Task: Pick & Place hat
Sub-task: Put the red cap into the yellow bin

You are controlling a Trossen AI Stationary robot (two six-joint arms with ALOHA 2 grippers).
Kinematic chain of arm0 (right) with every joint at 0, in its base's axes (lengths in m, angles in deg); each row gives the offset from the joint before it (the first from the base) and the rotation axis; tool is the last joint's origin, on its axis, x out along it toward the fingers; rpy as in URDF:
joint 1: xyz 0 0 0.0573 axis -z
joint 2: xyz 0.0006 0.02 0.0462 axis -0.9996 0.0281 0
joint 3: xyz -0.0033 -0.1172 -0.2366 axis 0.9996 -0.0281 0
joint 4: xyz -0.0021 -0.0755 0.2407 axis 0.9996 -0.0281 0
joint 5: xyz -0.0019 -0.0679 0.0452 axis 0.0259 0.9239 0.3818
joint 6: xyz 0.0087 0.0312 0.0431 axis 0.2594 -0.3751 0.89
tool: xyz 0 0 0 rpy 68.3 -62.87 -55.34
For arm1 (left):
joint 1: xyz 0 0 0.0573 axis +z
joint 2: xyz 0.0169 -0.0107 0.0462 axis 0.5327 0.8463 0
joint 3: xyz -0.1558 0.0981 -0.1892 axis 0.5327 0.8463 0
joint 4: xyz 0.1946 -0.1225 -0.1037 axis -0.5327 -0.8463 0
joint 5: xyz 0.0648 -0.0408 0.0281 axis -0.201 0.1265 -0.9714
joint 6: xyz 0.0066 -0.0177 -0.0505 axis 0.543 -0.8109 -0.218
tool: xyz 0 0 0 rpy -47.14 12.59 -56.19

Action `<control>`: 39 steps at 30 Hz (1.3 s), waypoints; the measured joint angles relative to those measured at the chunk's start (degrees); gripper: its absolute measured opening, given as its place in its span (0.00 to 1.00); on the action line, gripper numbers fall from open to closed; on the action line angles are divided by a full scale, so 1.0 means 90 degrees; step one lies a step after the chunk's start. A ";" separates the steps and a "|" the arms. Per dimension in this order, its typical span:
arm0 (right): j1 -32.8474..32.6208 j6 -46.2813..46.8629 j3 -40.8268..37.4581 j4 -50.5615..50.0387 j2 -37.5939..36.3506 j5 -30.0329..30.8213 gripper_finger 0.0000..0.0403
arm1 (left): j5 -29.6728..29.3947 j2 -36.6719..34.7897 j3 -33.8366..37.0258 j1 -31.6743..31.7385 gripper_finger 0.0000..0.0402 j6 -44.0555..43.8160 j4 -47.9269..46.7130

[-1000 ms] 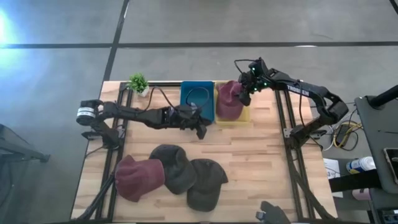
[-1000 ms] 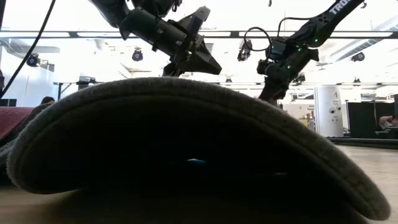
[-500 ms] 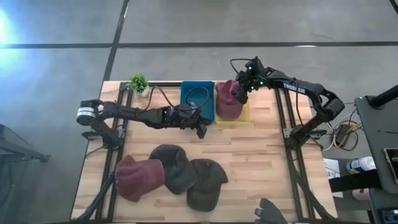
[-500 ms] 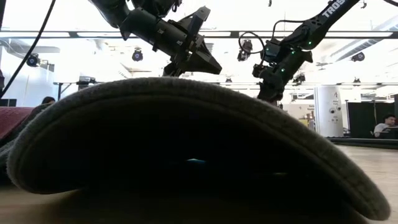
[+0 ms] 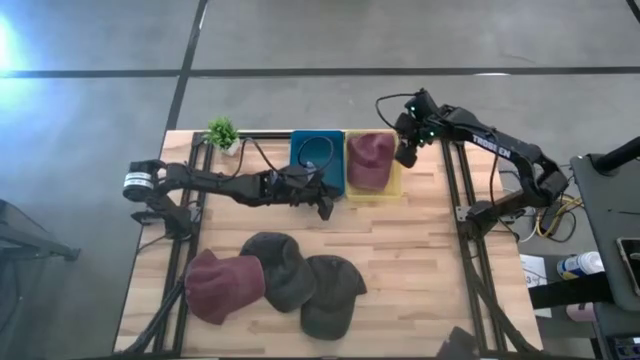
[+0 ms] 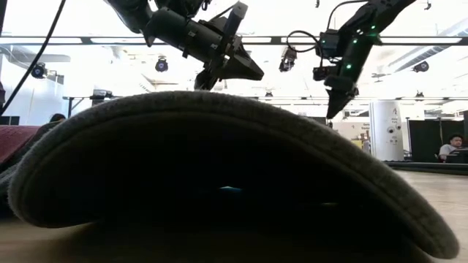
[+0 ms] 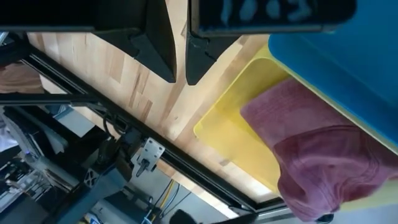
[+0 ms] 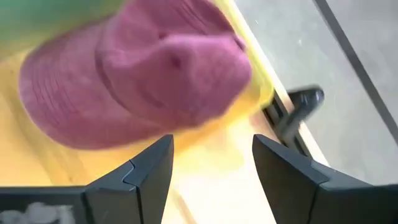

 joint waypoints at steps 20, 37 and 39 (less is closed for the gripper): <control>-0.1116 0.1669 -0.0617 0.0043 -0.0097 -0.0699 0.53 | 0.2497 -0.0114 -0.0186 0.0716 0.07 0.0265 -0.1890; -0.3269 0.4427 -0.2334 0.0639 -0.2172 -0.0597 0.53 | 0.1364 -0.0299 -0.0291 0.0080 0.08 -0.0233 -0.3713; -0.3773 0.4804 -0.2504 0.0757 -0.2463 -0.0523 0.53 | 0.0968 -0.0311 -0.0517 -0.0183 0.08 -0.0225 -0.4065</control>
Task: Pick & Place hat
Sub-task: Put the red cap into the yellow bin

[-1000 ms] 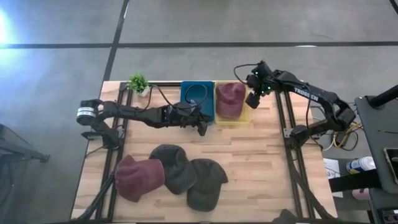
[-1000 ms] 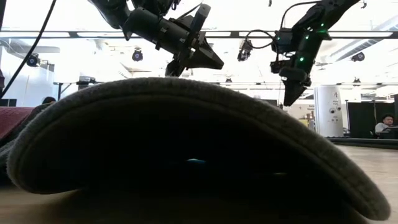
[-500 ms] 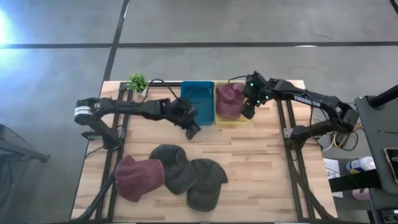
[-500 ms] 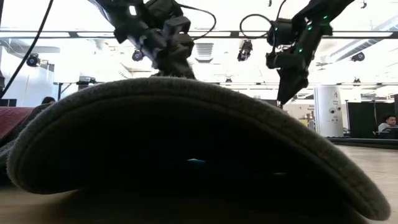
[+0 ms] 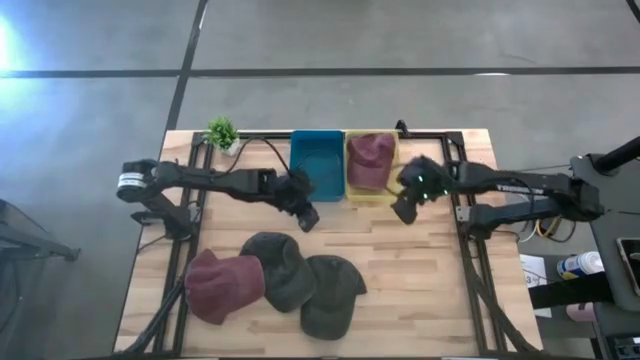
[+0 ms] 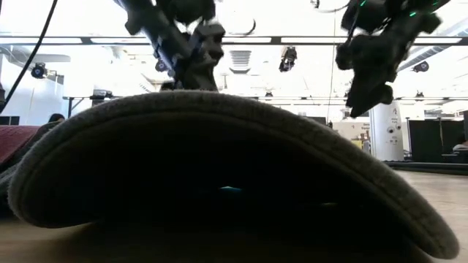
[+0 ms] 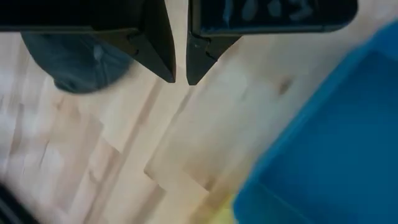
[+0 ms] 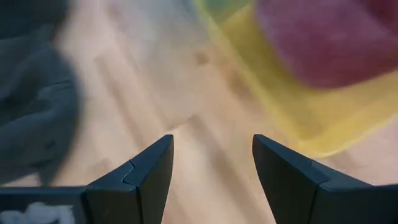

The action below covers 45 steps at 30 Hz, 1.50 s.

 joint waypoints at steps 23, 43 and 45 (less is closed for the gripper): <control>-0.3310 0.2217 -0.1274 0.1828 -0.0429 0.1258 0.53 | 0.0250 0.0009 -0.1050 -0.3309 0.08 -0.3871 -0.4908; -0.3374 0.2977 0.0230 0.5212 0.3100 0.0604 0.53 | 0.1444 -0.0005 -0.0035 -0.4491 0.08 -0.5186 -0.5784; -0.3374 0.3108 0.0490 0.5210 0.3377 0.0589 0.53 | 0.1430 -0.0003 0.0321 -0.4487 0.08 -0.5113 -0.5445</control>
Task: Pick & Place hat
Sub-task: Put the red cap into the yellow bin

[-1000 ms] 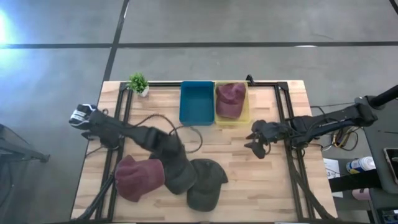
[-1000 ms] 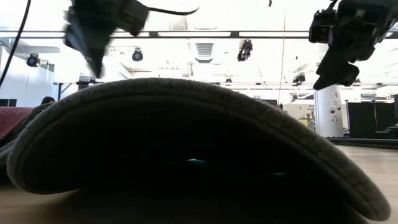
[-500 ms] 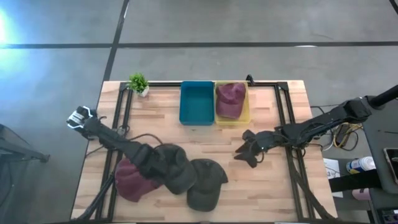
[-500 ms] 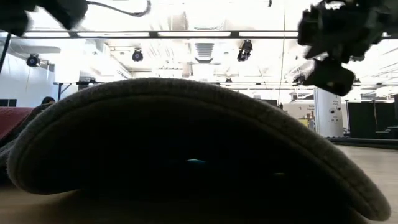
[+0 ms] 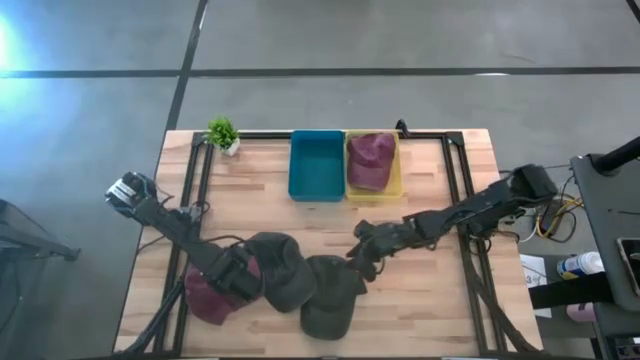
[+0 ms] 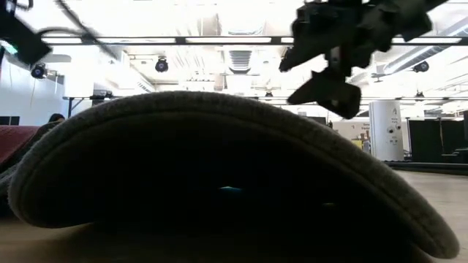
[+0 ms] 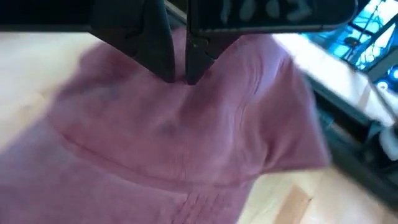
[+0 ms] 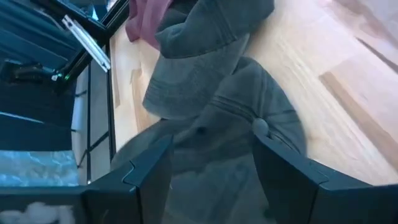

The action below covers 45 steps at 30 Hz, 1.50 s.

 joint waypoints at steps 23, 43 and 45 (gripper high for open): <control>0.0464 0.0911 0.2271 -0.0060 0.2530 -0.0291 0.53 | -0.3806 -0.0011 0.1026 0.0095 0.08 0.0866 0.4937; 0.0493 0.1073 0.2805 -0.0075 0.2958 -0.0706 0.52 | -0.4018 0.0051 0.1247 -0.0064 0.08 0.1121 0.5620; 0.0495 0.1068 0.2815 -0.0077 0.2958 -0.0761 0.49 | -0.4130 0.0051 0.1264 -0.0027 0.08 0.1172 0.5833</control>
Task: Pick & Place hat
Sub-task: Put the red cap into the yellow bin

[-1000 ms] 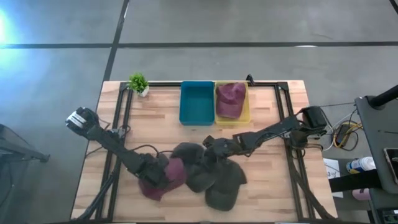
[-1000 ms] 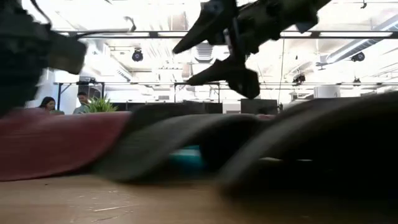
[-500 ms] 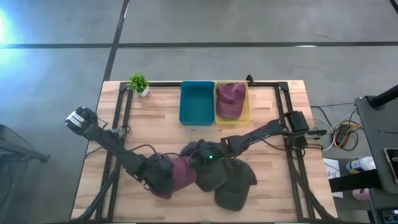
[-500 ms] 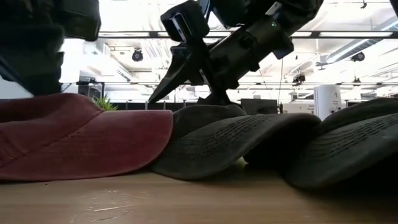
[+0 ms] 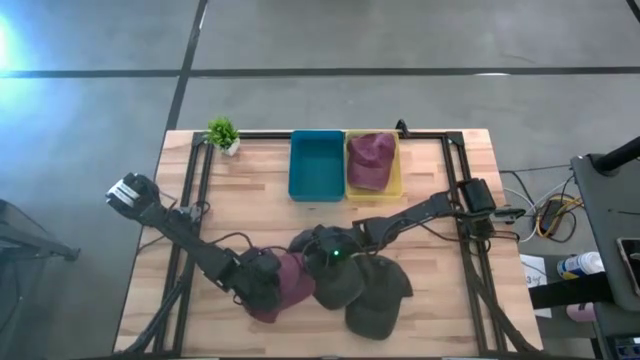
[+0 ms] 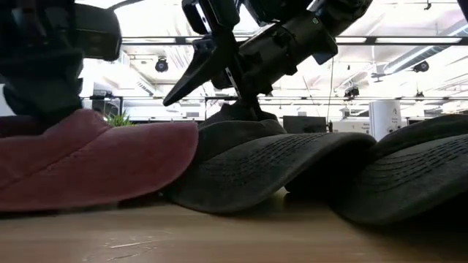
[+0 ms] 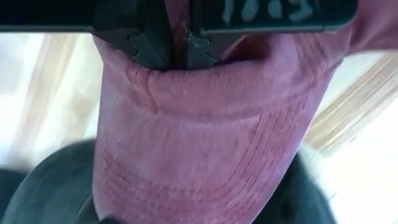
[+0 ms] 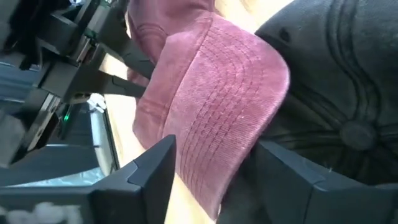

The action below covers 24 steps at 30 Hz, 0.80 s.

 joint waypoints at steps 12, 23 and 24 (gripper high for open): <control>-0.0005 -0.0311 0.0065 0.0013 -0.0130 -0.0252 0.25 | -0.0625 -0.0096 0.0004 0.0013 0.08 0.0447 0.0523; -0.0060 -0.2484 0.0062 -0.1140 -0.1724 0.0324 0.04 | -0.0986 -0.1649 -0.0686 -0.0099 0.08 0.0786 0.0568; -0.0110 -0.2817 0.0060 -0.1295 -0.1917 0.0436 0.04 | -0.1148 -0.1822 -0.0785 -0.0106 0.08 0.0903 0.0545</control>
